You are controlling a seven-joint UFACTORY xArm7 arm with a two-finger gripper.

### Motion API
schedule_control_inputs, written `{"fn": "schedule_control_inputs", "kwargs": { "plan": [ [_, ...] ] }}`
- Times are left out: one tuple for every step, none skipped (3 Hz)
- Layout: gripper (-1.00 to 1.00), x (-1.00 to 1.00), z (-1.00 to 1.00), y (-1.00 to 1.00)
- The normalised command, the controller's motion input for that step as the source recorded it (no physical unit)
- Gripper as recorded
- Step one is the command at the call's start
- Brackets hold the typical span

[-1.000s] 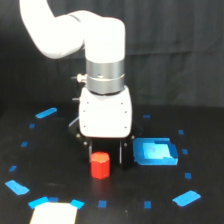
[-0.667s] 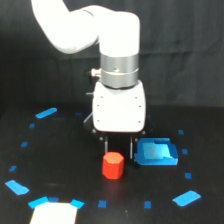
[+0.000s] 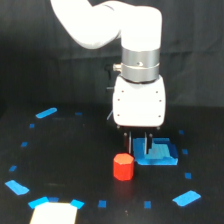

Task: Pick up the red object from the table

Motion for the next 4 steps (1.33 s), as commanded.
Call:
{"fn": "schedule_control_inputs", "kwargs": {
  "plan": [
    [1.0,-0.35,-0.72,-0.22],
    [1.0,-0.47,-0.72,-0.21],
    [1.0,-0.57,-0.53,-0.55],
    [-1.0,0.54,-0.31,0.05]
  ]
}}
